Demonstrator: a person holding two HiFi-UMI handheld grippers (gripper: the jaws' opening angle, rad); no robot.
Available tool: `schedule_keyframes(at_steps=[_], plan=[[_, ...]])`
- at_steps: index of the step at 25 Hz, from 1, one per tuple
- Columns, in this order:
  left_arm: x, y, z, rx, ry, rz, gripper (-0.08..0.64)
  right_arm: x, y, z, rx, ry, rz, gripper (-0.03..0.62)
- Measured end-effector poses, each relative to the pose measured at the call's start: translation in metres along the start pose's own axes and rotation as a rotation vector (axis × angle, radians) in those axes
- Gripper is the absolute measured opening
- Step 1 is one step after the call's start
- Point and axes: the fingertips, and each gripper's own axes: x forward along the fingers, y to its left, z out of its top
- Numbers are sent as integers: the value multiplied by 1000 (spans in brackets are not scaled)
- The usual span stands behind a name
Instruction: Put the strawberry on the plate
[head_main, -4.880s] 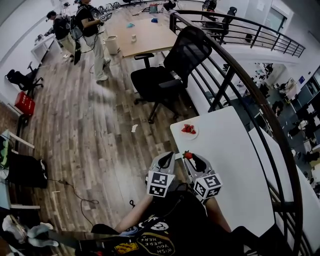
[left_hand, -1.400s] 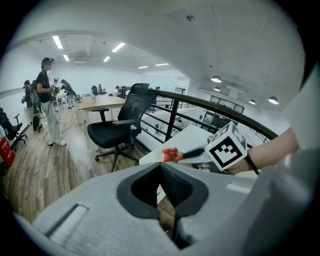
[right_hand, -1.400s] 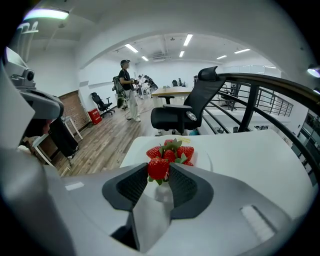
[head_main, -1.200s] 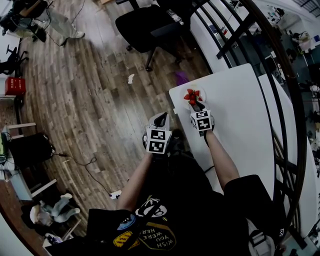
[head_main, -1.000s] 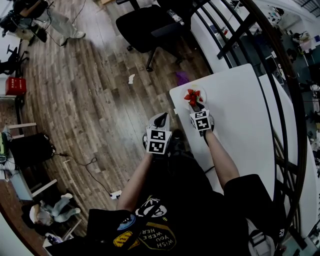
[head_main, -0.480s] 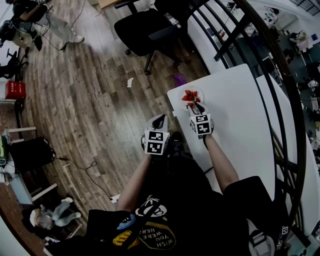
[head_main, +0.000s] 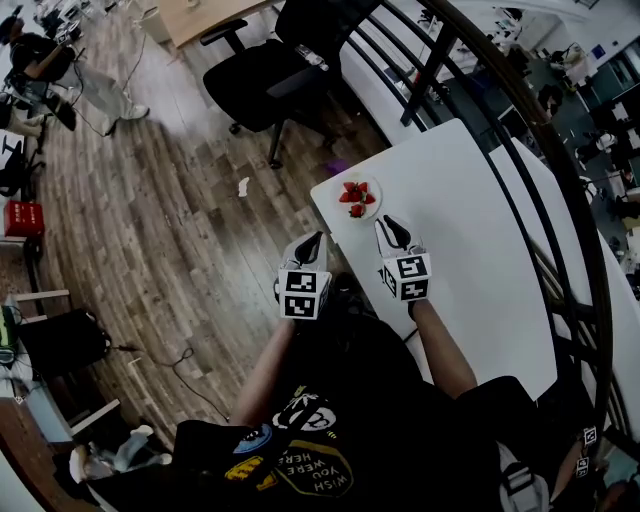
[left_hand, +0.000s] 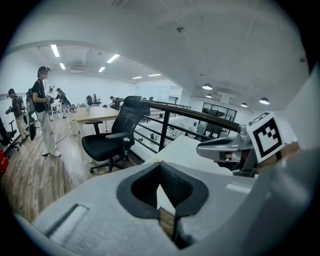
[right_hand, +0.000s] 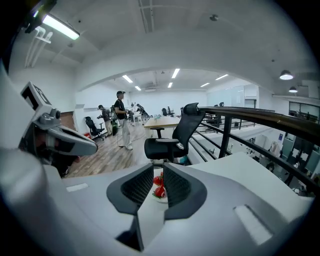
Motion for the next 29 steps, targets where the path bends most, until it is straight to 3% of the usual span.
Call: schedule_keyframes(at_steps=[4, 10, 18, 29], plan=[[-13, -19, 5, 13, -31, -11, 5, -54, 0, 3, 39, -50, -43, 3], [-27, -48, 17, 71, -73, -26, 5, -99, 3, 2, 63, -84, -42, 3], [-49, -66, 49, 102, -152, -29, 5, -114, 2, 27, 68, -151, -30, 3], [-43, -70, 48, 97, -152, -40, 5, -114, 8, 26, 72, -147, -16, 3]])
